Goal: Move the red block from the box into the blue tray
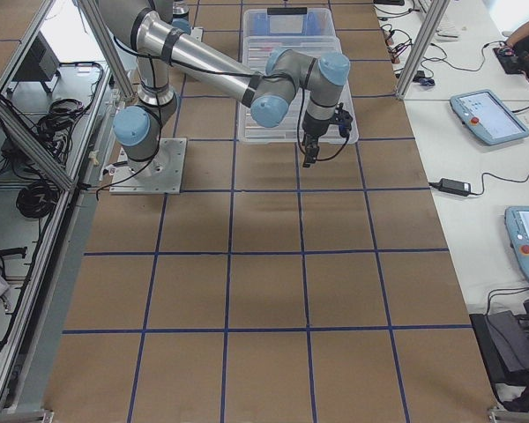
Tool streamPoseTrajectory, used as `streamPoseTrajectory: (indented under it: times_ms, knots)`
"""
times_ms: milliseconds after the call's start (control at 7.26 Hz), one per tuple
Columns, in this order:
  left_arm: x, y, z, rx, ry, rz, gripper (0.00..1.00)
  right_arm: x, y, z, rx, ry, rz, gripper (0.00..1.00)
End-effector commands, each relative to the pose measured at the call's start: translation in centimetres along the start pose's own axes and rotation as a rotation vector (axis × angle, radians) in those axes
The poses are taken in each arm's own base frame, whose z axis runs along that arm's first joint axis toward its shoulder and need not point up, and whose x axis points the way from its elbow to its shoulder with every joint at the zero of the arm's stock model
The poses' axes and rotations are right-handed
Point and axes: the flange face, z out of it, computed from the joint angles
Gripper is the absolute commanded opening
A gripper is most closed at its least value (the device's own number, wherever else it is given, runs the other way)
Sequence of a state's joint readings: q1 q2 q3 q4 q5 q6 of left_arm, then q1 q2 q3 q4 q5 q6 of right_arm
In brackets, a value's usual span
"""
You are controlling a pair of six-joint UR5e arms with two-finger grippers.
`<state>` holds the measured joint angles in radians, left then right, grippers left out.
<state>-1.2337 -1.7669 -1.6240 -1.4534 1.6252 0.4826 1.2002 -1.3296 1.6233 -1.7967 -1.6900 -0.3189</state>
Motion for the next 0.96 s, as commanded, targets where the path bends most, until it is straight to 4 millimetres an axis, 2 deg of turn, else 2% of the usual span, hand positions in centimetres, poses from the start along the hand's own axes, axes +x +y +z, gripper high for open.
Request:
streamPoseTrajectory:
  times_ms: [0, 138, 275, 413, 551, 688, 826]
  knots:
    - [11.8, 1.8, -8.9, 0.063, -0.057, -0.002, 0.97, -0.5, 0.2, -0.3, 0.007, -0.002, 0.000, 1.00]
    - [16.0, 2.9, -10.3, 0.100, -0.057, 0.018, 1.00, -1.1, 0.1, -0.4, 0.013, -0.018, -0.007, 1.00]
    - [18.6, 3.9, -11.9, 0.144, -0.062, -0.016, 1.00, -2.3, -0.1, -0.5, 0.022, -0.032, -0.018, 1.00]
    - [20.0, 4.6, -12.8, 0.174, -0.069, -0.021, 1.00, -4.1, -0.2, -0.7, 0.024, -0.029, -0.024, 1.00]
    - [19.9, 4.7, -12.9, 0.176, -0.065, -0.016, 1.00, -6.0, -0.3, -0.8, 0.026, -0.027, 0.002, 1.00]
    - [20.1, 5.1, -14.0, 0.207, -0.046, -0.008, 1.00, -6.9, -0.3, -0.7, 0.024, -0.027, 0.006, 1.00]
    - [19.0, 5.0, -15.3, 0.238, -0.002, -0.031, 1.00, -7.2, -0.3, -0.8, 0.023, -0.028, 0.026, 1.00]
